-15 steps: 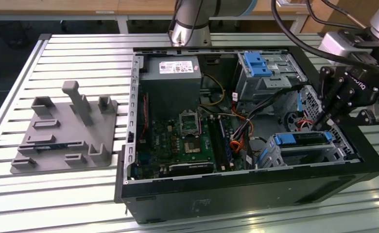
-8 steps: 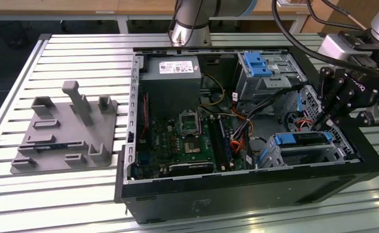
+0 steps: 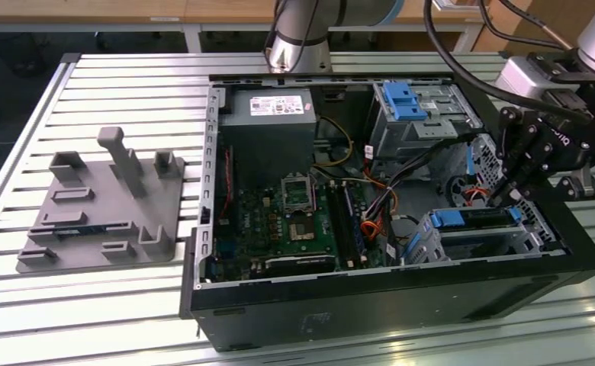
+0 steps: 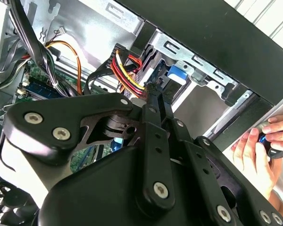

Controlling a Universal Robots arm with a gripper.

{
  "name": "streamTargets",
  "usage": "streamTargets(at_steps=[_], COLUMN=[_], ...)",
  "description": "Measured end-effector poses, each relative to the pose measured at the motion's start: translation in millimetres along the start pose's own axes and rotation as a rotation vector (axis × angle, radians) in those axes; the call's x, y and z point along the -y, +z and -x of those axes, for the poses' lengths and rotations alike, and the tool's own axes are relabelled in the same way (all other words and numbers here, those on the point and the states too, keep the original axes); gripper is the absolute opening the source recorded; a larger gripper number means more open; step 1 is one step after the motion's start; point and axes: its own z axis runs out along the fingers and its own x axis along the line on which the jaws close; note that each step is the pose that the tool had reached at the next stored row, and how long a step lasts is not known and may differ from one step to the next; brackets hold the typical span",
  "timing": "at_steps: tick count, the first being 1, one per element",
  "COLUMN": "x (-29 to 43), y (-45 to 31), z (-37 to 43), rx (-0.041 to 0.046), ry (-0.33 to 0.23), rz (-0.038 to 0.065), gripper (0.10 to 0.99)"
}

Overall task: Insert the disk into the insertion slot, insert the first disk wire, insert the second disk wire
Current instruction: 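Insert the first disk wire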

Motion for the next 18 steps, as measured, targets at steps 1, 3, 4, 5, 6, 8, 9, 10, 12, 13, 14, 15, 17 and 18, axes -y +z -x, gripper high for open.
streamTargets(at_steps=[1,3,4,5,6,8,9,10,12,13,14,15,17,18], x=[0.0,0.0,0.0,0.0,0.0,0.0,0.1,0.2,0.3,0.3,0.4,0.4,0.5,0.5], y=[0.1,0.1,0.2,0.3,0.4,1.0,1.1,1.4,2.0,2.3,2.6,3.0,3.7,4.1], z=[0.0,0.0,0.0,-0.1,-0.1,-0.1,-0.1,-0.1,-0.3,-0.4,-0.5,-0.6,-0.8,-0.9], rx=[-0.0002,-0.0002,-0.0001,-0.0001,-0.0003,-0.0002,-0.0003,-0.0003,-0.0002,-0.0002,-0.0003,-0.0002,-0.0003,-0.0003], ry=[0.000,0.000,0.000,0.000,0.000,0.000,0.000,0.000,0.000,0.000,0.000,0.000,0.000,0.000], rz=[0.000,-0.001,-0.001,-0.001,-0.001,-0.001,-0.001,-0.001,-0.001,-0.001,-0.001,-0.001,-0.001,-0.001], gripper=[0.169,0.169,0.169,0.169,0.169,0.169,0.169,0.169,0.169,0.169,0.169,0.169,0.169,0.169])
